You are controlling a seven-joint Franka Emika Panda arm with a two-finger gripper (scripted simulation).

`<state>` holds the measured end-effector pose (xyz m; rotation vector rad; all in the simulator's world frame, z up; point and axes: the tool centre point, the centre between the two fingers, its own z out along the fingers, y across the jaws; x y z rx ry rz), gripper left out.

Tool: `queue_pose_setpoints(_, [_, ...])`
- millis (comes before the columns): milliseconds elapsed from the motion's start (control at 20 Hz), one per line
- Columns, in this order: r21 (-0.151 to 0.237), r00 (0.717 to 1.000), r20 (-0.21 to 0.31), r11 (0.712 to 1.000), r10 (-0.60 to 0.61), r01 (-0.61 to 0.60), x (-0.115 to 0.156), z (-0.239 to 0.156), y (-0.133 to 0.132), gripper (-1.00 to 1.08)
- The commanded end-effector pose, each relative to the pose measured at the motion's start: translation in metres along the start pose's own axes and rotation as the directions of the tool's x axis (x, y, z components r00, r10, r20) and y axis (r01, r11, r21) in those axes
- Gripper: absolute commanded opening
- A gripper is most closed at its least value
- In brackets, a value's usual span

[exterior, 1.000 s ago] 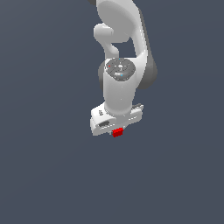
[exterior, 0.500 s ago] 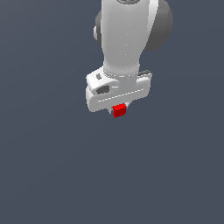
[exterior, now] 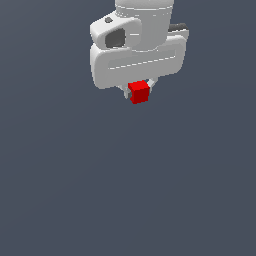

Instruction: Pick up the red cube and move it to a goal position.

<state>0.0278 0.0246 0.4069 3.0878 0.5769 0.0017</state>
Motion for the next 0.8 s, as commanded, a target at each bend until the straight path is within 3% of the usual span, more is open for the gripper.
queue_pose_setpoints(0, [0.000,1.000,0.001,1.000,0.000,0.000,-0.002,-0.021,-0.001,-1.00])
queue_pose_setpoints(350, [0.001,1.000,0.001,1.000,0.001,-0.001,-0.005,-0.057,-0.003,-1.00])
queue_pose_setpoints(750, [0.001,1.000,0.001,1.000,0.001,-0.001,-0.005,-0.069,-0.003,-1.00])
